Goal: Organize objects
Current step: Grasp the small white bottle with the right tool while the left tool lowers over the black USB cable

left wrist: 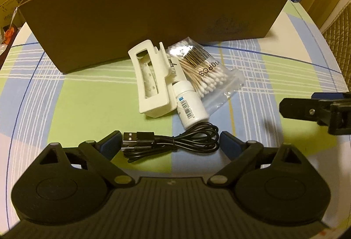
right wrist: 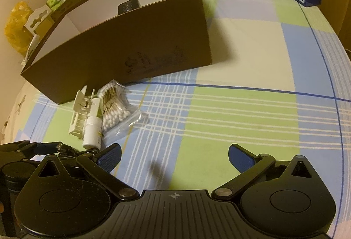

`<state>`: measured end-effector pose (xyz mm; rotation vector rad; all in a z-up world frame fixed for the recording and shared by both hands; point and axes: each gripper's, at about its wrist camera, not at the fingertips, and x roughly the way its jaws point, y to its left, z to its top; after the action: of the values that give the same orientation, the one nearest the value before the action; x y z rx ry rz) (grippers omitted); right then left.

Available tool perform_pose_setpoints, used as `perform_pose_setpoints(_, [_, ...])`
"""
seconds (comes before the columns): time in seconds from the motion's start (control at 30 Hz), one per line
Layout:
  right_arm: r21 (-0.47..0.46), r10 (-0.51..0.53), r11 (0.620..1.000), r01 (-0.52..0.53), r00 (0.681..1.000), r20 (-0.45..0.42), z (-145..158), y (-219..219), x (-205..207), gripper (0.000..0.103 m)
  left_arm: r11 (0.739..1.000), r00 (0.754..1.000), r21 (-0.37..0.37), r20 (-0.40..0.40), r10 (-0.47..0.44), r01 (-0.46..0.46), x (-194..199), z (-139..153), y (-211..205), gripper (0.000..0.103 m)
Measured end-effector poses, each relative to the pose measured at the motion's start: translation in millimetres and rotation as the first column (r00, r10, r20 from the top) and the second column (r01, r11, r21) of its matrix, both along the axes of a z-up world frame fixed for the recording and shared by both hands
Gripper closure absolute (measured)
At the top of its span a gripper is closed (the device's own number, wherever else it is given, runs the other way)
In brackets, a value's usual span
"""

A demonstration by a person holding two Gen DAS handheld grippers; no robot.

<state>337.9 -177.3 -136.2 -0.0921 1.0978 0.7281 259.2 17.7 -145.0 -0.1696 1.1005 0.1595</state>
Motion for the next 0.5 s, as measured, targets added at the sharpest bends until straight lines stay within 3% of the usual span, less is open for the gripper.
perform_pose_setpoints(0.37, [0.068,0.131,0.989,-0.133,0.991,0.026,6.0,32.9,-16.0,0.003,0.998,0.999,0.045,-0.006,0.053,-0.053,-30.1,-1.5,28.7,0.010])
perform_pose_setpoints(0.43, [0.073,0.172,0.982,-0.174,0.985,0.032,5.9,44.1,-20.3,0.023,0.995,0.997,0.063,-0.006,0.077,-0.077,-34.9,-0.7,38.1,0.010])
perform_pose_setpoints(0.5, [0.071,0.205,0.976,-0.207,0.978,0.037,5.1,55.0,-24.6,0.034,0.992,0.994,0.070,-0.003,0.106,-0.105,-35.2,-0.5,45.0,0.010])
